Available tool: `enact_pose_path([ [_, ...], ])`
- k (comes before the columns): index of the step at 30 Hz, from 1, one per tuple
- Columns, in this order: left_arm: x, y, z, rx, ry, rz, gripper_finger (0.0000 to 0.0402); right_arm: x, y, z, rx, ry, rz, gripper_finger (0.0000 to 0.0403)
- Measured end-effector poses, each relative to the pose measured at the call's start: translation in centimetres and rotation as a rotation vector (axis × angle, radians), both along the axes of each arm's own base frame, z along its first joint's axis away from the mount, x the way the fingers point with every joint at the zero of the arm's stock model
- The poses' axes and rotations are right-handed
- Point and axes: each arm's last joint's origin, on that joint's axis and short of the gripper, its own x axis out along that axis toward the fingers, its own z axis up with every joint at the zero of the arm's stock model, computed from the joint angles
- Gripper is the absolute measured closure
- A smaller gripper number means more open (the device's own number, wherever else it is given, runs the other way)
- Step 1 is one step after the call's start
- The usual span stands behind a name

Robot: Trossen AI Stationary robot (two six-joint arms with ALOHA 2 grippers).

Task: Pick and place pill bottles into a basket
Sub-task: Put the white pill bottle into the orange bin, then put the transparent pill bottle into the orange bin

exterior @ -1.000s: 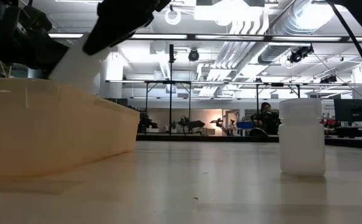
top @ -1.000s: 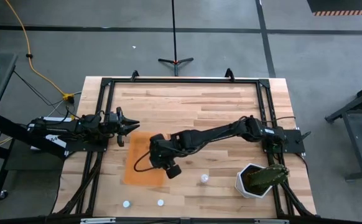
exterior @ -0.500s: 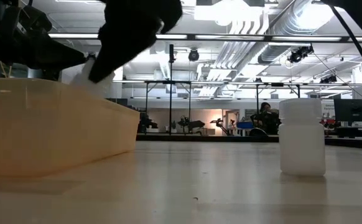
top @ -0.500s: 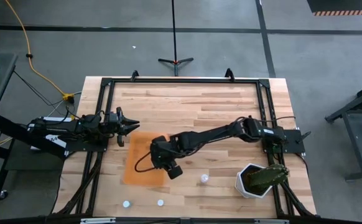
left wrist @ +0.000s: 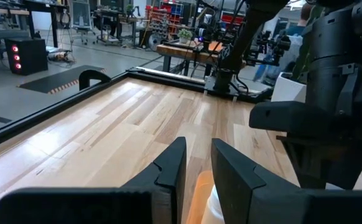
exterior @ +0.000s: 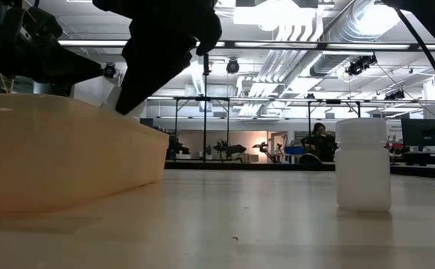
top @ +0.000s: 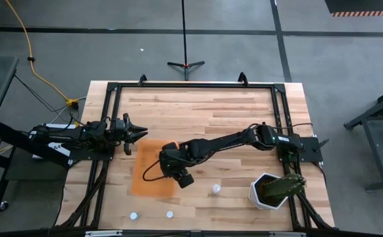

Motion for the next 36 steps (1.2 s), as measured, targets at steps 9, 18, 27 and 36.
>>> enact_pose_path([
  [9,0.0,0.0,0.0,0.0,0.0,0.0,0.0291,0.0,0.0,0.0,-0.001,-0.004,-0.003,0.0213],
  [18,0.0,0.0,0.0,0.0,0.0,0.0,0.0291,0.1,-0.1,0.2,-0.037,-0.021,-0.031,0.0193],
  [27,0.0,0.0,0.0,0.0,0.0,0.0,0.0291,-1.0,-0.3,5.6,-0.001,0.006,-0.097,0.0201],
  [36,0.0,0.0,0.0,0.0,0.001,-0.002,0.0291,-4.9,1.6,6.1,0.055,0.289,-0.251,0.0208],
])
